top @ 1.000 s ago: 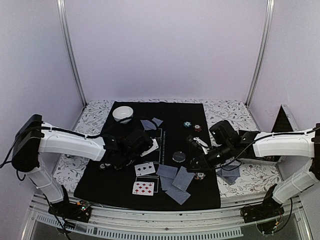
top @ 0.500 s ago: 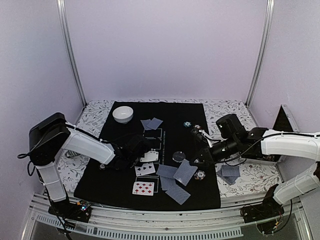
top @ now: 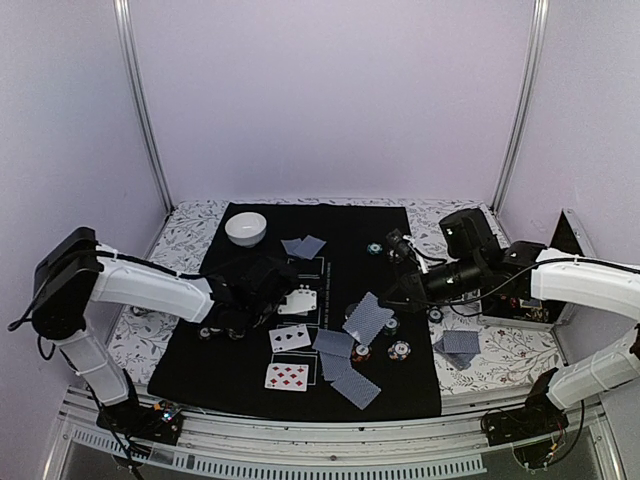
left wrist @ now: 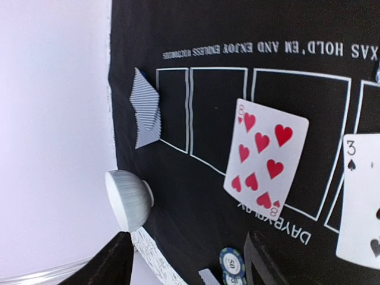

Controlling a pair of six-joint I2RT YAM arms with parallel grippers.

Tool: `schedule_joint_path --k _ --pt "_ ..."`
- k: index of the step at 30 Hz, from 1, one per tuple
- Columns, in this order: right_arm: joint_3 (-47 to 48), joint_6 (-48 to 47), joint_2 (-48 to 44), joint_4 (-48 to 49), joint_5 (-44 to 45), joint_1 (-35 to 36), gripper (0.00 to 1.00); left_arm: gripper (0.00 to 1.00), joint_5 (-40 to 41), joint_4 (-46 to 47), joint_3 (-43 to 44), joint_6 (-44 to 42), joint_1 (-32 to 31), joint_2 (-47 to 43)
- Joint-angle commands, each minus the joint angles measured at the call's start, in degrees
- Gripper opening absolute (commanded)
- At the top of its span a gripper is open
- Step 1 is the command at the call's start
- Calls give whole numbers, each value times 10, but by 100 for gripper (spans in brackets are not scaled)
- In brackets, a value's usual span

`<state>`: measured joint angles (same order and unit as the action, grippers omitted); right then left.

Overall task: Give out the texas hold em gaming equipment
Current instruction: Distribute the poker card in the community card area, then pass from the right arm to the left

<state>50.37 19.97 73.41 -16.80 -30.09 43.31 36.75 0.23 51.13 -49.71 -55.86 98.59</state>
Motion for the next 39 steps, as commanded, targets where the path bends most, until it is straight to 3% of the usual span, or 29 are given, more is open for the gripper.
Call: schedule_joint_path --k 1,5,9,17,26,39 --pt "30 4 1 -5 20 -4 2 66 -2 -55 5 35 -16 -60" --pt "48 8 6 -4 44 -4 2 67 -60 -104 35 110 -38 -117" --pt "77 15 17 4 79 -6 2 67 -139 -90 49 193 -64 -181" --pt "115 42 39 64 140 -6 2 70 -293 -41 57 454 -74 -264" --pt "105 73 43 116 145 -6 2 75 -346 8 31 627 -59 -302" --pt "105 61 35 139 175 -5 2 76 -413 61 33 690 -22 -291"
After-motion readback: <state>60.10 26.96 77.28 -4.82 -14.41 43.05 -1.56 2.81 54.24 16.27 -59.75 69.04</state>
